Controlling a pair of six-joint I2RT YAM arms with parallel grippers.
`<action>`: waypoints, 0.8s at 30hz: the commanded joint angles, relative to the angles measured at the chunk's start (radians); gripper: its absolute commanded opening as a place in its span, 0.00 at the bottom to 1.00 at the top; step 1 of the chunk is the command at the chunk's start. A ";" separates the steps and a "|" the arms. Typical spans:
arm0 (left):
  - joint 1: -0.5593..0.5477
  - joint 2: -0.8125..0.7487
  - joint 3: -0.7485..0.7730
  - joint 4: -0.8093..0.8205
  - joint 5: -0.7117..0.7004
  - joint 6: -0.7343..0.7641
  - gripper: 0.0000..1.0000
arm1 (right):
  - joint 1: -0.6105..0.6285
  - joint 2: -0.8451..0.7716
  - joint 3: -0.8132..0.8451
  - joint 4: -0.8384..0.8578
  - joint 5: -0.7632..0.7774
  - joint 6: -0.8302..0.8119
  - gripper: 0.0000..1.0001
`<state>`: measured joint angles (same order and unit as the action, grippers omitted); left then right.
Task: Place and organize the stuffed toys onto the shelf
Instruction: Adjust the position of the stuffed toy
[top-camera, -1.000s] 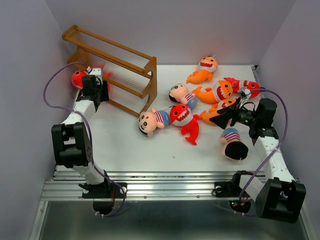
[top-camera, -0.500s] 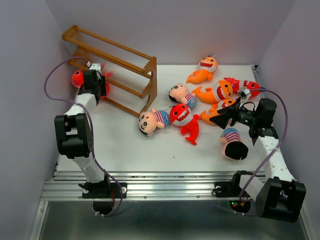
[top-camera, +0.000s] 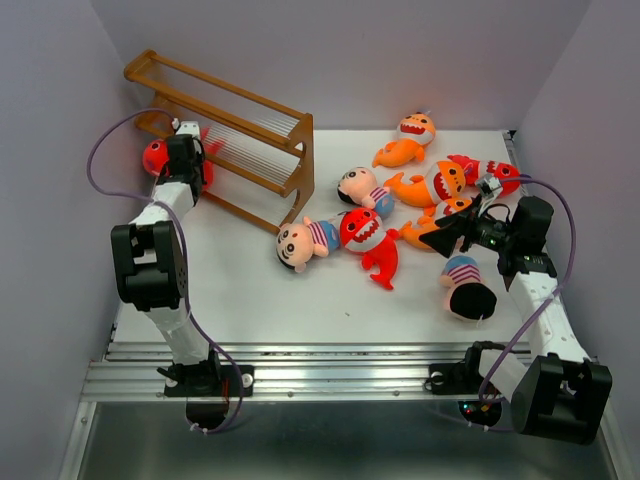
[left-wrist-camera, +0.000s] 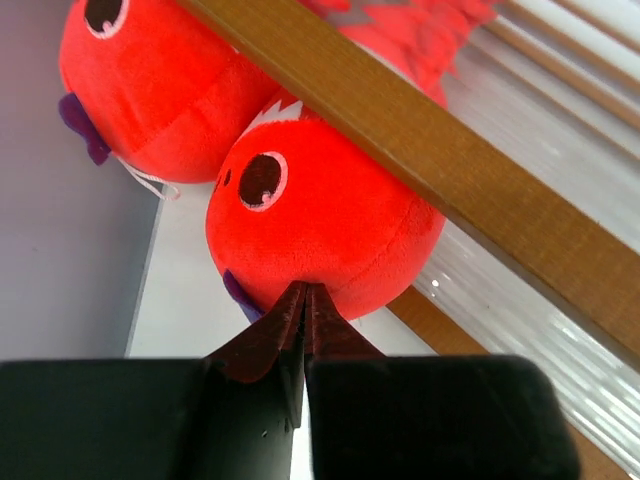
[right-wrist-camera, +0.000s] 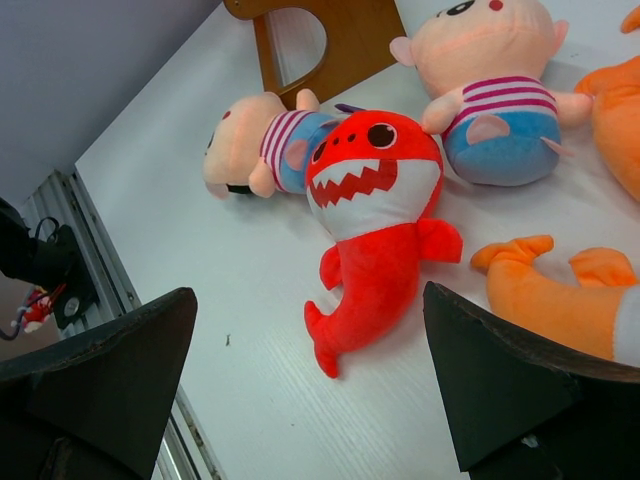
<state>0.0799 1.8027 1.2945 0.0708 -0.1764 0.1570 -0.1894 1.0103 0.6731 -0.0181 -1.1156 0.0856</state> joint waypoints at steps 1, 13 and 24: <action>0.001 0.007 0.072 0.047 -0.034 0.010 0.10 | -0.007 0.002 0.031 0.006 0.007 -0.021 1.00; 0.000 0.049 0.121 0.060 -0.029 -0.019 0.07 | -0.007 0.007 0.031 -0.011 0.010 -0.027 1.00; 0.001 0.106 0.143 0.044 -0.012 -0.030 0.11 | -0.007 0.013 0.034 -0.016 0.014 -0.033 1.00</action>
<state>0.0799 1.9018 1.3987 0.0856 -0.1883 0.1421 -0.1894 1.0225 0.6731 -0.0463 -1.1069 0.0742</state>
